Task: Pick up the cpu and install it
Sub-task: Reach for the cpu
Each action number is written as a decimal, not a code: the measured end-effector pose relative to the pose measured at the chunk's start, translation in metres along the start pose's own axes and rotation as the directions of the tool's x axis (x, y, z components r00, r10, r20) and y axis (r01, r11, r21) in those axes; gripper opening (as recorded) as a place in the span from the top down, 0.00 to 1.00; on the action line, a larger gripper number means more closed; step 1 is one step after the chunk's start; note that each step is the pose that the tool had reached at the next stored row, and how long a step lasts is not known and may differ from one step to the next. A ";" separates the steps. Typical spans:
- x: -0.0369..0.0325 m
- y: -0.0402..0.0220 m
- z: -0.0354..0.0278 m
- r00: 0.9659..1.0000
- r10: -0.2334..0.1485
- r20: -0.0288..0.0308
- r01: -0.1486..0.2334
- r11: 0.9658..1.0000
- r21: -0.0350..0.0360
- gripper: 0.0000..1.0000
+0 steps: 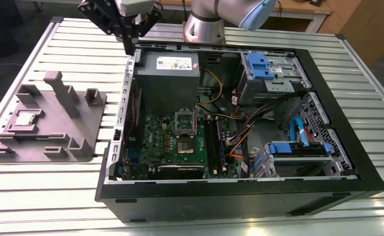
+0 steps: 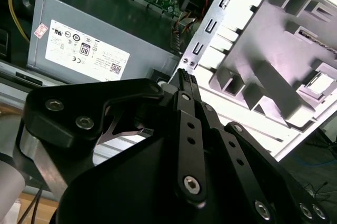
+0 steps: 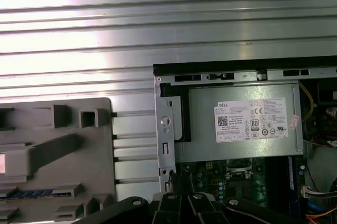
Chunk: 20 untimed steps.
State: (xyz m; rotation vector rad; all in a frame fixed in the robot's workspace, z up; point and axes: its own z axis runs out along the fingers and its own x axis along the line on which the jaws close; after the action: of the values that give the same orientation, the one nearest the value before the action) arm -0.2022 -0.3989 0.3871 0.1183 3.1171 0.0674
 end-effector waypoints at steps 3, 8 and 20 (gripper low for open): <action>0.0020 -0.0002 0.0000 1.000 0.000 0.000 0.000 1.000 0.000 0.90; 0.0048 -0.0003 -0.0001 1.000 0.000 0.000 0.000 1.000 0.000 0.90; 0.0096 -0.0007 -0.0002 1.000 0.000 0.000 0.000 1.000 0.000 0.90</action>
State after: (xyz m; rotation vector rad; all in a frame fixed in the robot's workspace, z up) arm -0.2119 -0.3989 0.3870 0.1183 3.1171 0.0675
